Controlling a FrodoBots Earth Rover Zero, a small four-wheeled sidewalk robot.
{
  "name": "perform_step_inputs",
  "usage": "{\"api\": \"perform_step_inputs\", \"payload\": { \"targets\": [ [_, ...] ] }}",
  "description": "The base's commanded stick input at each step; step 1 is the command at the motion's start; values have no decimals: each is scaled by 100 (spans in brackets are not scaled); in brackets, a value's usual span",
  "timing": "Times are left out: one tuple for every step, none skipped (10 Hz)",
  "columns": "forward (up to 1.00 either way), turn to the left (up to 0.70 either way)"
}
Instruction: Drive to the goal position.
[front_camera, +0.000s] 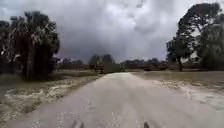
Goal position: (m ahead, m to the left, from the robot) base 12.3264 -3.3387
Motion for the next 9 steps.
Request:
{"api": "perform_step_inputs", "payload": {
  "targets": [
    [85, -6],
    [85, 0],
    [85, 0],
    [85, 0],
    [85, -4],
    [85, -14],
    [85, -25],
    [85, -4],
    [85, 0]
  ]
}}
